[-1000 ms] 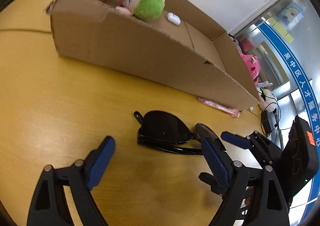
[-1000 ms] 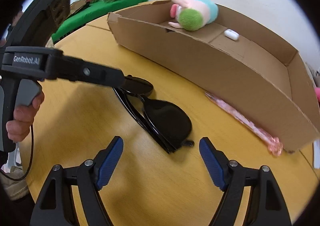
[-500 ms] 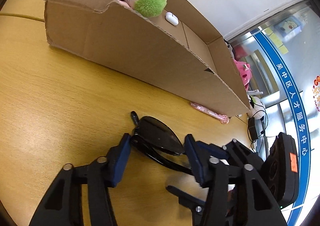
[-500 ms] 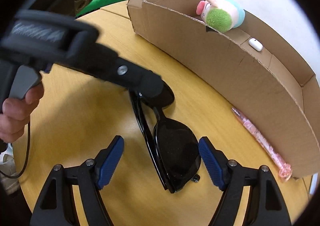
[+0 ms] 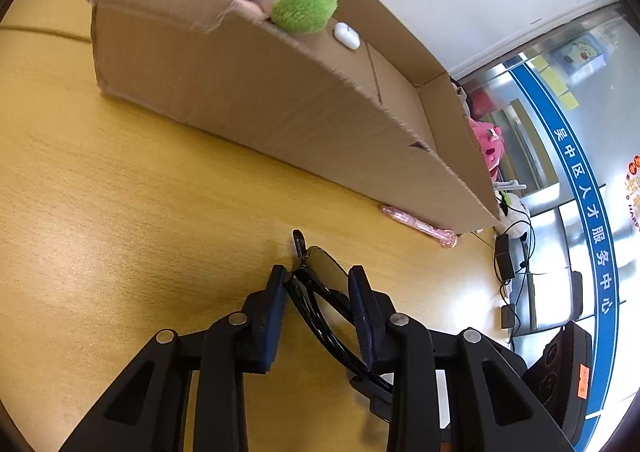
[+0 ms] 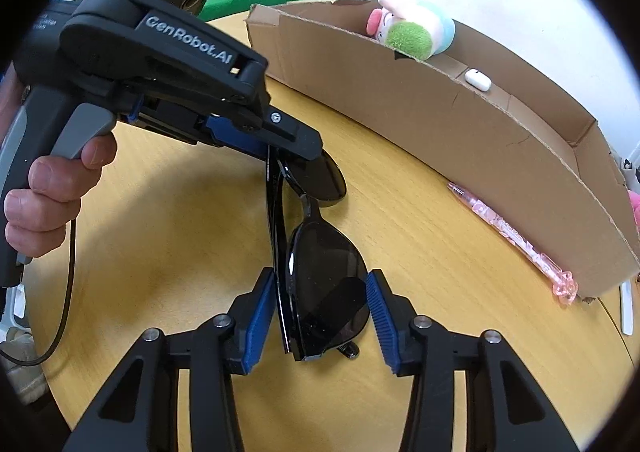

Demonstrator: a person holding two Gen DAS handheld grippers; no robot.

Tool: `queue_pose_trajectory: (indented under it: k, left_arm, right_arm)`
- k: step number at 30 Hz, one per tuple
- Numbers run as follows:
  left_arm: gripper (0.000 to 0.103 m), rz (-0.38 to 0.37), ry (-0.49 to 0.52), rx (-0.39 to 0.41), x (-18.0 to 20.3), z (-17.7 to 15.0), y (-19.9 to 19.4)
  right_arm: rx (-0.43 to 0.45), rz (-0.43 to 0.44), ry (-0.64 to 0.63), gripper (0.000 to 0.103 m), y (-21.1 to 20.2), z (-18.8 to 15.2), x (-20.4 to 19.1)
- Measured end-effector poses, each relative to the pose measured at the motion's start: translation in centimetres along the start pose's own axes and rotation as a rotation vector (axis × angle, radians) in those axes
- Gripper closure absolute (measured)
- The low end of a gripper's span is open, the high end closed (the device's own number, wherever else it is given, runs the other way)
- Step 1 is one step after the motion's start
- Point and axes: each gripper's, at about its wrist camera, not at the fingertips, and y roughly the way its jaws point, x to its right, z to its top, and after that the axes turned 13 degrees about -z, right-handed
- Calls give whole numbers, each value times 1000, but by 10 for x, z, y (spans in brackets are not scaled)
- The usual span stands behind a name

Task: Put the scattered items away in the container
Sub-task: 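Close the right gripper on the sunglasses lens while the left gripper grips a temple, then lift the sunglasses with both grippers and carry them over the box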

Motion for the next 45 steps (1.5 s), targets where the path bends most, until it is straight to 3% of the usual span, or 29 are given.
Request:
queue_pose_trajectory:
  k: [11,25,34,45]
  left_arm:
    - [78,-21,193,65,80,25,-38]
    - [79,-60,456,53,211,91,-29]
    - [79,-53,552,60,274,151,-16]
    - [79,-10,539,10,278,244,28]
  right_arm:
    - [169,-18,75,68,-49,8,9]
    - [357,-135,271,69,-96,47,85]
    - [404,-100,392,69,-109,91,152]
    - [321,-6,457,69,-76,149,207]
